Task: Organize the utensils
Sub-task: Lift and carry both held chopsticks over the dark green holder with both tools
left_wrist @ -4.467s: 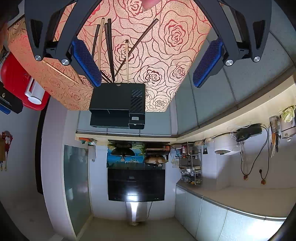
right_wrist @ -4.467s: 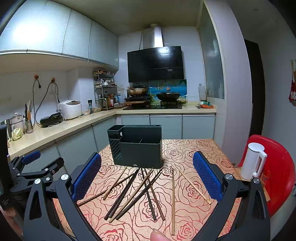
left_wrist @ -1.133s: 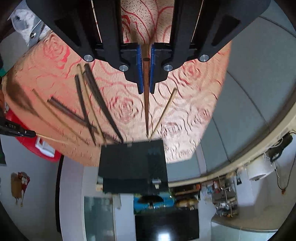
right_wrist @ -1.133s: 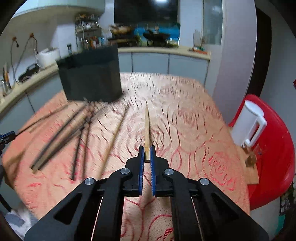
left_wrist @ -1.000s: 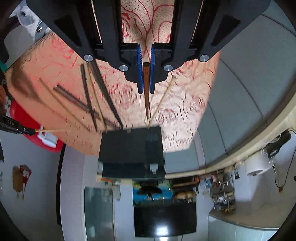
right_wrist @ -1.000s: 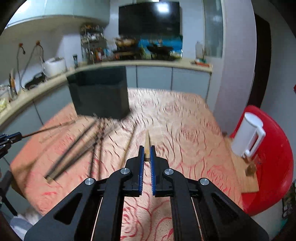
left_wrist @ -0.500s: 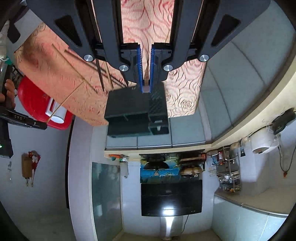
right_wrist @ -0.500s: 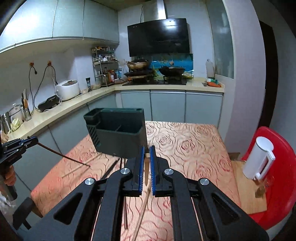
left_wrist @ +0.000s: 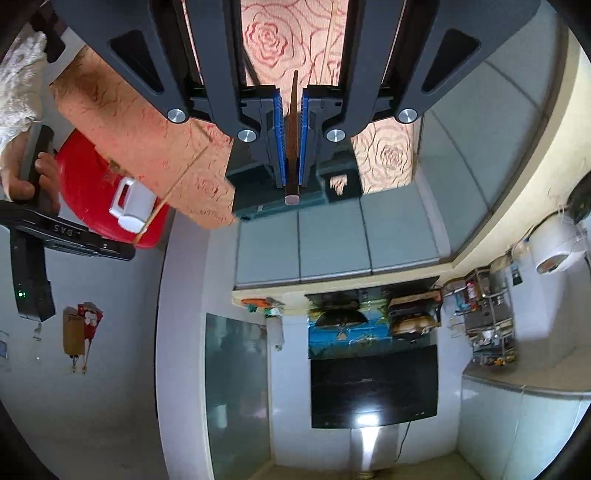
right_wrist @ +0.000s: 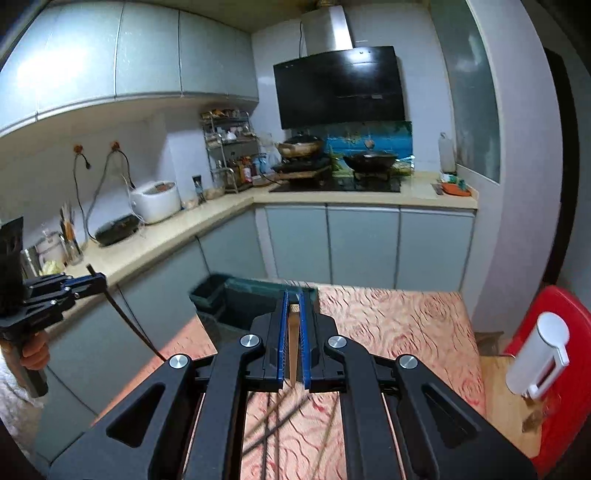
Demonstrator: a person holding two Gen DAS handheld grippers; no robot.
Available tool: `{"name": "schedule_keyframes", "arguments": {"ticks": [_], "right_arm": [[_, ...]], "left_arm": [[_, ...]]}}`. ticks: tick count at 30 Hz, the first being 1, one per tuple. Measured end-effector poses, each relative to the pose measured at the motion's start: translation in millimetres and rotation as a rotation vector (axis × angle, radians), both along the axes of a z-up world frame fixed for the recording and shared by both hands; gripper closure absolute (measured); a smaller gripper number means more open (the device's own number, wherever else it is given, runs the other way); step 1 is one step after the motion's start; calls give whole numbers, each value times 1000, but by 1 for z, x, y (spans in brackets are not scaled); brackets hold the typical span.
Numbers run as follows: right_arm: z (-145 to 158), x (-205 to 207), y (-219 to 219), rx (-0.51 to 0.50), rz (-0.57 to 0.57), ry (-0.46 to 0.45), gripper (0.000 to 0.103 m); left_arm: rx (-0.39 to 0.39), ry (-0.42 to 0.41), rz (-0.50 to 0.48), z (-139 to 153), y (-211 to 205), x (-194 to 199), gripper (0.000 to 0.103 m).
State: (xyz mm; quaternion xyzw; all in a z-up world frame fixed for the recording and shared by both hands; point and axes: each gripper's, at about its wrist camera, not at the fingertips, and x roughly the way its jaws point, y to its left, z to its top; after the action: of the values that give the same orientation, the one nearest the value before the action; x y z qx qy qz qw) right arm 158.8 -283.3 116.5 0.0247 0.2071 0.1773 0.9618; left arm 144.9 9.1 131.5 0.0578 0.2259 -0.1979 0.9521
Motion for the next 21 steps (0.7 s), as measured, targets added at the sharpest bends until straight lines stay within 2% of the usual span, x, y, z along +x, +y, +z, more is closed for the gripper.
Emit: {"name": "schedule_keyframes", "arguments": {"ticks": [6, 10, 15, 21], "right_arm": [[35, 17, 14, -26, 22, -45, 96], [45, 31, 24, -61, 21, -57, 96], [37, 61, 31, -79, 21, -11, 96], [12, 91, 39, -90, 14, 69, 96]], "left_arm": [[-3, -74, -16, 48, -15, 24, 97], [-1, -101, -22, 64, -29, 43, 97], [22, -106, -6, 60, -45, 73, 97], [-16, -4, 0, 26, -48, 114, 97]]}}
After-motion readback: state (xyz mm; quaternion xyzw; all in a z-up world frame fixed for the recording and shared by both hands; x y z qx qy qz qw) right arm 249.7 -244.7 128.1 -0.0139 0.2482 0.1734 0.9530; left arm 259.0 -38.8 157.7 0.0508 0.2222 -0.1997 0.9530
